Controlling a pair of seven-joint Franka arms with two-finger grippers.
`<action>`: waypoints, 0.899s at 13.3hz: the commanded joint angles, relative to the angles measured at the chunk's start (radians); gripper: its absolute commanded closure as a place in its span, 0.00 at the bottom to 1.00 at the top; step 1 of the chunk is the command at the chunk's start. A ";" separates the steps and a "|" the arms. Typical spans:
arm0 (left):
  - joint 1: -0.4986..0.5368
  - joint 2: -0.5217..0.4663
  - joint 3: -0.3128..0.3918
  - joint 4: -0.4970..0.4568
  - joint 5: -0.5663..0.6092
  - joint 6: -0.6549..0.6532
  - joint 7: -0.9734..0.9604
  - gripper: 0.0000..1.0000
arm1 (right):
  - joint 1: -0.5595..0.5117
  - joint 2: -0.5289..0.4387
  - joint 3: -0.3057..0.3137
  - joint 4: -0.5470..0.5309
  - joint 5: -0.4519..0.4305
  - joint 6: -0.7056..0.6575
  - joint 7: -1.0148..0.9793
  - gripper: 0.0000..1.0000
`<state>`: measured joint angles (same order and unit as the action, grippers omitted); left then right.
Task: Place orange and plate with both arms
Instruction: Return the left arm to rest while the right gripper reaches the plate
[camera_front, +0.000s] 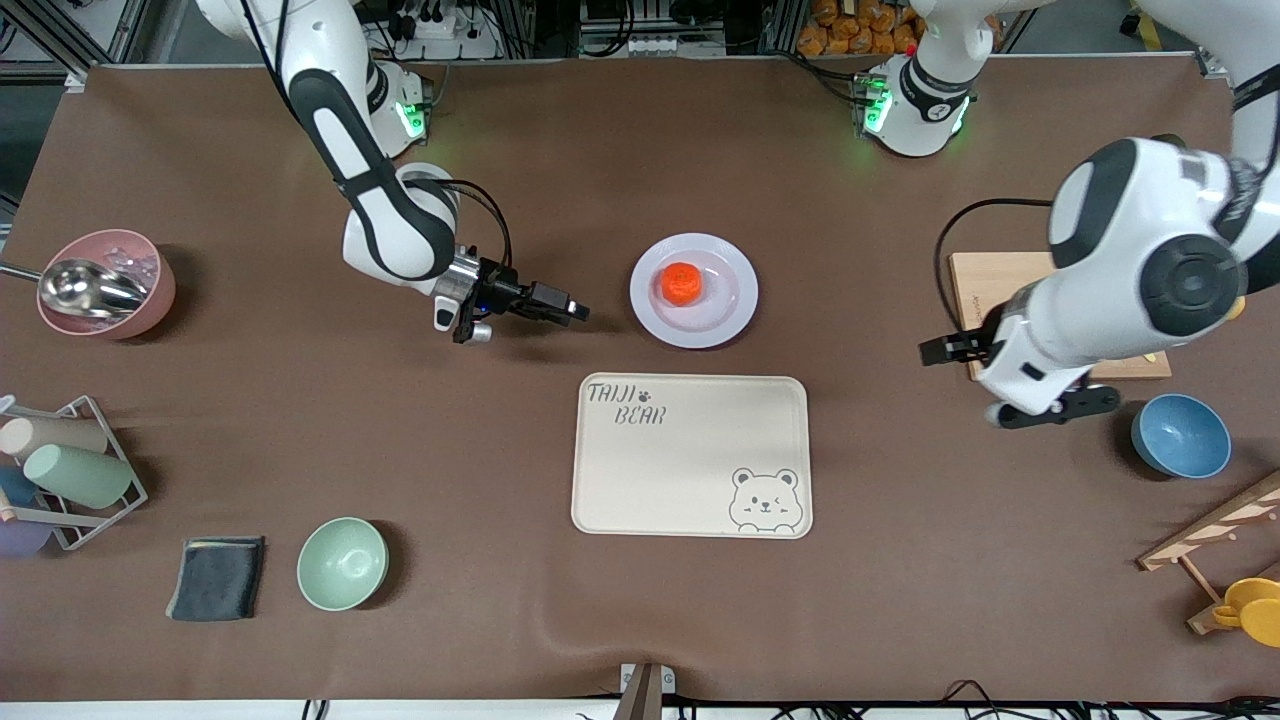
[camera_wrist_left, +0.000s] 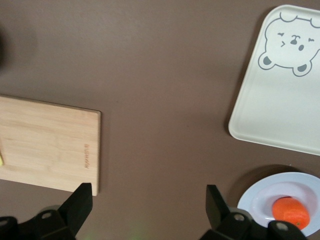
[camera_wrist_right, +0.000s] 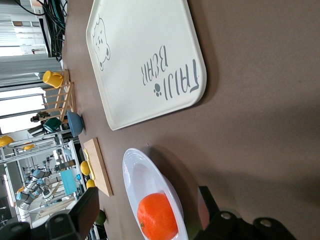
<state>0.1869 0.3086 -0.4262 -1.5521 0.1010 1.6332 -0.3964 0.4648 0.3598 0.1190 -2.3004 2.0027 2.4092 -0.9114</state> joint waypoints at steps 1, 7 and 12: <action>0.032 -0.060 -0.016 -0.031 0.017 -0.007 0.062 0.00 | 0.060 0.037 -0.007 0.015 0.129 0.002 -0.089 0.20; -0.145 -0.146 0.215 -0.048 0.008 -0.036 0.221 0.00 | 0.124 0.088 -0.009 0.035 0.253 -0.002 -0.141 0.32; -0.250 -0.302 0.337 -0.094 -0.021 -0.065 0.307 0.00 | 0.158 0.146 -0.007 0.062 0.362 -0.004 -0.236 0.37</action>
<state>-0.0253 0.1014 -0.1415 -1.5794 0.0985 1.5783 -0.1399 0.6142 0.4707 0.1199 -2.2606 2.2975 2.4080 -1.0827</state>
